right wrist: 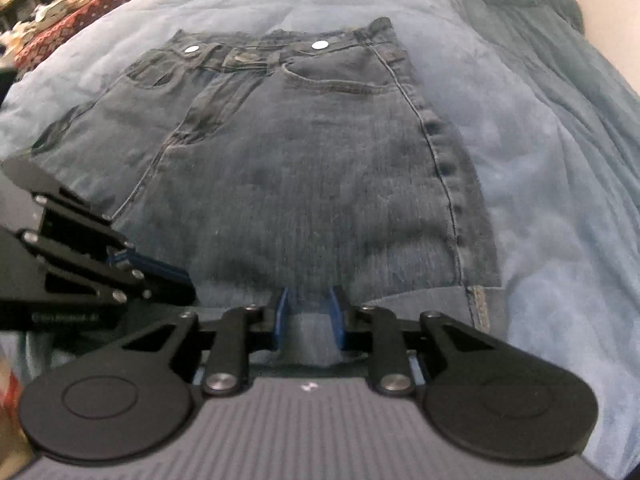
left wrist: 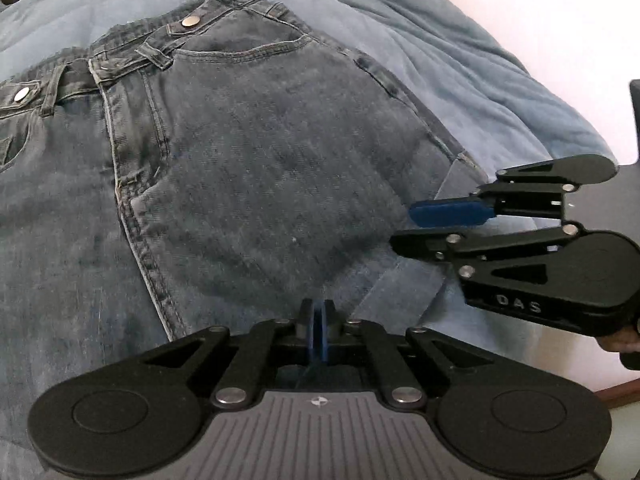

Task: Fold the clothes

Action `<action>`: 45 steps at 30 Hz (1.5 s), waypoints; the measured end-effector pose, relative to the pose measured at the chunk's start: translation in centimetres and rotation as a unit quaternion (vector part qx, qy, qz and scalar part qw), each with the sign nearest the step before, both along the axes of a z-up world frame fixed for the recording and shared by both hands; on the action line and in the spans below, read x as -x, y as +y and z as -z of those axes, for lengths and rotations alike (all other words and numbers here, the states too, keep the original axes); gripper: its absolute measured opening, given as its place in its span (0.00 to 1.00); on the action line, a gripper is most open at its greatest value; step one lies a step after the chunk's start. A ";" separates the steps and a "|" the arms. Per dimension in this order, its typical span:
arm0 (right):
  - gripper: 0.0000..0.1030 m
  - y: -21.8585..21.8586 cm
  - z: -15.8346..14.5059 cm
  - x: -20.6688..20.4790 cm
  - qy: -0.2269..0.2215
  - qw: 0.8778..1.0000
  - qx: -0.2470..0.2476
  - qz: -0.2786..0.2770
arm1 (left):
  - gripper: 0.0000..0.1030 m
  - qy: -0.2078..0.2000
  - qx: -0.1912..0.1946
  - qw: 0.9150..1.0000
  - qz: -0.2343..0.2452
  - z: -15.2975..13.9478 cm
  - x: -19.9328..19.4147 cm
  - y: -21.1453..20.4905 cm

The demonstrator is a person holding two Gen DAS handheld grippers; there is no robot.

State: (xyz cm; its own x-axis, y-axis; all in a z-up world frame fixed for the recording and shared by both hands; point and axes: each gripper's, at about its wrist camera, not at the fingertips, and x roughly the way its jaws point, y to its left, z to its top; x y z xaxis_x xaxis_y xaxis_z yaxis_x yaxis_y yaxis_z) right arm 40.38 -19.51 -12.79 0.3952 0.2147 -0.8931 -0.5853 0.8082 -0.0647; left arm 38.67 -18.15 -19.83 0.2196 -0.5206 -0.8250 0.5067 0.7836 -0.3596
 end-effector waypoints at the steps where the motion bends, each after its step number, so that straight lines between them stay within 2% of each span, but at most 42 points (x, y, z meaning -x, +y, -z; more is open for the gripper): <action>1: 0.24 0.1 -0.5 0.0 0.001 1.000 0.000 0.000 | 0.03 0.001 0.000 1.000 -0.002 -0.4 0.0 0.0; 5: 0.29 0.0 -3.1 -0.6 -0.011 1.000 -0.019 0.021 | 0.03 -0.024 0.023 0.999 -0.011 -2.5 -0.3 -0.1; 7: 0.29 0.0 -3.3 -0.9 -0.008 0.999 -0.018 0.026 | 0.03 -0.029 0.031 0.999 -0.003 -3.0 -0.4 -0.7; 11: 0.30 -0.6 -1.3 -0.9 0.002 1.000 0.014 0.010 | 0.04 -0.011 -0.001 0.999 0.036 -0.3 0.8 -2.5; 14: 0.30 -0.5 -1.2 -0.3 -0.011 0.999 0.032 -0.019 | 0.04 -0.017 -0.002 0.999 0.030 0.1 1.5 -2.2; 17: 0.34 -0.2 -2.7 -0.5 -0.003 1.000 0.029 -0.012 | 0.04 -0.003 0.016 1.000 0.011 -1.3 1.4 -1.2; 23: 0.34 2.6 -5.8 -0.3 0.006 1.000 -0.008 -0.012 | 0.04 -0.012 0.033 0.998 -0.052 -4.5 2.1 3.6; 25: 0.34 4.5 -6.1 -0.1 0.014 0.999 -0.019 -0.023 | 0.04 -0.011 0.031 0.997 -0.073 -5.0 2.3 5.8; 29: 0.31 8.9 -5.6 -0.2 0.043 0.998 -0.027 -0.039 | 0.05 -0.017 -0.003 0.993 -0.116 -4.9 2.3 10.3; 31: 0.27 10.7 -4.8 0.0 0.053 0.997 -0.032 -0.045 | 0.05 -0.005 -0.019 0.988 -0.151 -4.1 2.0 12.7; 33: 0.27 12.2 -3.9 0.4 0.063 0.996 -0.033 -0.051 | 0.05 0.006 -0.029 0.982 -0.188 -3.4 2.2 15.6; 36: 0.26 13.2 -1.8 1.2 0.086 0.994 -0.012 -0.064 | 0.05 0.011 -0.052 0.974 -0.219 -2.3 2.0 18.2; 38: 0.26 13.0 -1.4 1.9 0.092 0.993 0.000 -0.075 | 0.05 0.021 -0.054 0.967 -0.247 -1.9 2.0 20.1; 41: 0.27 12.8 -1.7 2.2 0.100 0.992 0.012 -0.081 | 0.09 0.036 -0.044 0.950 -0.307 -1.5 2.1 23.3; 45: 0.27 12.7 -2.6 1.6 0.111 0.991 0.014 -0.072 | 0.19 0.043 -0.034 0.919 -0.390 -0.8 2.2 27.0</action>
State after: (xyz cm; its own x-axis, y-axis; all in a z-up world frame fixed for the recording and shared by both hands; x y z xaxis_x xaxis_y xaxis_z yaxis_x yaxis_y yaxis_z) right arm 38.79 -6.85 -10.20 0.1560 0.2278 -0.9611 -0.6971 0.7148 0.0562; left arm 36.51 8.83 -19.06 0.4366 -0.1786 -0.8817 -0.2461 0.9190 -0.3080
